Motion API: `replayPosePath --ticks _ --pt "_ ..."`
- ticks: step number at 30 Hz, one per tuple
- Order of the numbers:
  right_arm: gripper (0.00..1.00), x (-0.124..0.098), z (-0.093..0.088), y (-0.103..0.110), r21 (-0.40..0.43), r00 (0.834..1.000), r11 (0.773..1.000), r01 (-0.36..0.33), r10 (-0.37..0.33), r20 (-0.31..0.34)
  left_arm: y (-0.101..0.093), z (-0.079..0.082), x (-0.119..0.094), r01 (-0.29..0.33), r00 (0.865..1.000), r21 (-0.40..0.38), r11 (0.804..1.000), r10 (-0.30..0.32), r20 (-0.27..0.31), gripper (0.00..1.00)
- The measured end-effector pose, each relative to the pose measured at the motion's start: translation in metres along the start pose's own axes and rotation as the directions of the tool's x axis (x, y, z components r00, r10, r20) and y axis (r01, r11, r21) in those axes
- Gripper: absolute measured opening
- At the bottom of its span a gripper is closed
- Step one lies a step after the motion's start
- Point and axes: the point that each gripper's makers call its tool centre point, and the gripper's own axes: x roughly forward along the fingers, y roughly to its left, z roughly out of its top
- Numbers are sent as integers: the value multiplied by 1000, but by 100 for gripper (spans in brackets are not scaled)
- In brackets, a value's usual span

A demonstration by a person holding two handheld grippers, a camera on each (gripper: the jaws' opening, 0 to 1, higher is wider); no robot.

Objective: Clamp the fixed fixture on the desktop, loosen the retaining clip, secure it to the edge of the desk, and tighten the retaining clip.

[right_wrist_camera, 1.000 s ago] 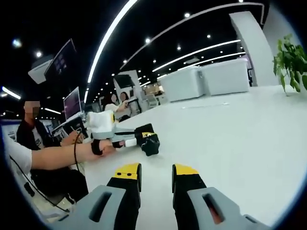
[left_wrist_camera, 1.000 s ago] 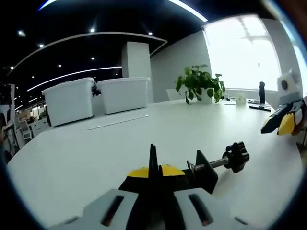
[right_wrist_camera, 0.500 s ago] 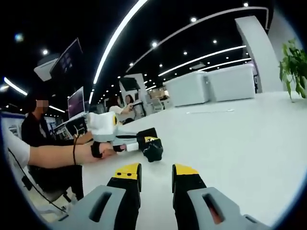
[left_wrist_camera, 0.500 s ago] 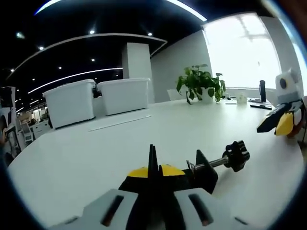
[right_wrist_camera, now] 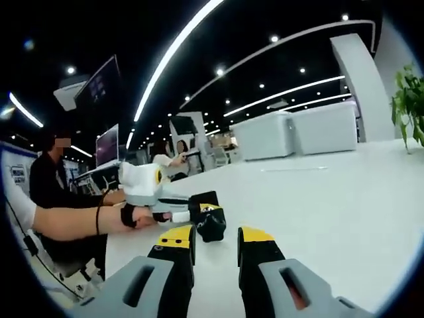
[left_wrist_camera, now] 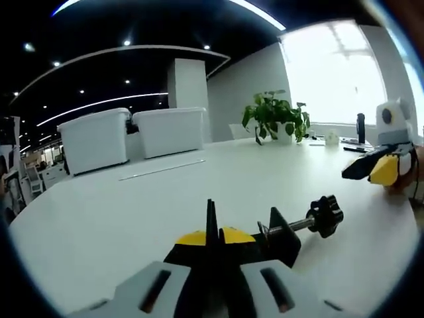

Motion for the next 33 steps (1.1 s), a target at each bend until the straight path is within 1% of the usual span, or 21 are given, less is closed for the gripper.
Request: replayPosePath --ticks 4,8,11,14,19,22,24,33 --pt "24 6 2 1 -19 1000 1000 2 -2 15 0 0 1 -4 1000 8 1000 4 3 5" --pt "24 7 0 3 -33 1000 999 -1 1 2 1 1 2 -10 1000 11 1000 10 5 5" --pt "24 7 0 2 -19 1000 1000 -4 4 -3 2 1 3 -13 1000 14 1000 13 6 5" --pt "25 8 2 4 -7 1000 1000 -17 17 6 3 1 3 -14 1000 17 1000 14 6 5" --pt "26 20 1 6 -5 999 999 -34 34 -3 5 2 6 -16 1000 21 1000 16 7 6" --pt "27 26 1 5 -12 1000 1000 -24 24 1 5 3 6 -18 1000 29 999 17 9 6" --pt "27 28 -1 5 -21 1000 1000 -24 24 -8 6 3 7 -20 1000 33 999 20 10 6" --pt "28 28 -5 6 -19 999 1000 -25 25 -31 8 4 8 -21 1000 36 999 20 10 6"
